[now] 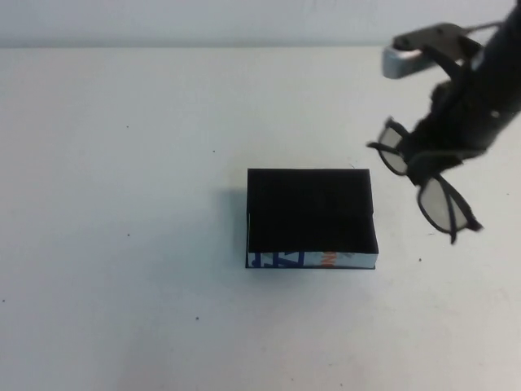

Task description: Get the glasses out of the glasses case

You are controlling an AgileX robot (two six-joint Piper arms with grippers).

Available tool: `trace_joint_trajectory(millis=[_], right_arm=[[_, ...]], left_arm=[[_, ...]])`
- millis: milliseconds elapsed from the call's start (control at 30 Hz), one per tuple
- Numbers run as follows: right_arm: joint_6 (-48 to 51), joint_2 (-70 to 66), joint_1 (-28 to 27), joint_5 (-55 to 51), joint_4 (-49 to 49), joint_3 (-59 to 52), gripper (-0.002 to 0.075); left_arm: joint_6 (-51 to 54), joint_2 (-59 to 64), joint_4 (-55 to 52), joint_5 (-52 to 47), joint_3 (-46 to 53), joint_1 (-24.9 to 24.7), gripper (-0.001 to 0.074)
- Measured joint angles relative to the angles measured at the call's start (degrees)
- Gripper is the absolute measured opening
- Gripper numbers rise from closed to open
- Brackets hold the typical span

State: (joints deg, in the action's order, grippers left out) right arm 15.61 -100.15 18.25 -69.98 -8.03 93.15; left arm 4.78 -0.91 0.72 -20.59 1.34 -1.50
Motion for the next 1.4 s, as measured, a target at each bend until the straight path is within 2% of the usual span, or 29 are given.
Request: trace_joint_trajectory(millis=[167,300,533,800,933,1167,1400], right_arm=[[-4.26,4.01,-9.26,4.9,-4.42,-19.01,0.0056],[-5.67,4.42,-10.91,11.83,-5.23,-27.41,0.0055],[-7.35,1.68,-10.91,18.4,-5.13,-29.0,0.008],[-7.73,-1.92,-10.91,21.05,-5.23,-29.09,0.0237],[-7.73,-1.0,-10.91,21.28,-5.34,-29.09,0.0264],[-7.2,17.98,-10.91,24.96,-5.04,-31.02,0.0265],[-5.82,43.31,-10.91,33.49,-4.13,-42.86,0.0204]], left_arm=[[0.0,0.0,0.0,0.0,0.0,0.0,-0.0005],[0.0,0.0,0.0,0.0,0.0,0.0,-0.0005],[0.0,0.0,0.0,0.0,0.0,0.0,-0.0005],[0.0,0.0,0.0,0.0,0.0,0.0,-0.0005],[0.0,0.0,0.0,0.0,0.0,0.0,-0.0005],[0.0,0.0,0.0,0.0,0.0,0.0,-0.0005],[0.0,0.0,0.0,0.0,0.0,0.0,-0.0005]])
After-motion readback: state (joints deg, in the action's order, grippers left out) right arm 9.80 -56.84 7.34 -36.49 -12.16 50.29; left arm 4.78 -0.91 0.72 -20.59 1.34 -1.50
